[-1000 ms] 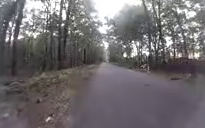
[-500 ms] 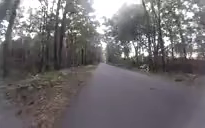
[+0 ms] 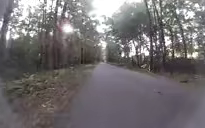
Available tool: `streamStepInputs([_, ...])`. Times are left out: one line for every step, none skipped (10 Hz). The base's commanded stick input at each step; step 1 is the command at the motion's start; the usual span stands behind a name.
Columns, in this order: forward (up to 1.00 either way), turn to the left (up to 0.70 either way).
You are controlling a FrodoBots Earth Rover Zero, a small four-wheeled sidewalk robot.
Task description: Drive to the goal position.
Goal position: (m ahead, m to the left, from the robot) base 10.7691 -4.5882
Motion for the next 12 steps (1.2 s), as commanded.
streamStepInputs([0.70, -0.01])
streamStepInputs([0.70, -0.01])
streamStepInputs([0.70, -0.01])
streamStepInputs([0.70, -0.01])
streamStepInputs([0.70, -0.01])
streamStepInputs([0.70, -0.01])
streamStepInputs([0.70, -0.01])
streamStepInputs([0.70, -0.01])
streamStepInputs([0.70, -0.01])
streamStepInputs([0.70, -0.01])
streamStepInputs([0.70, -0.01])
streamStepInputs([0.70, -0.01])
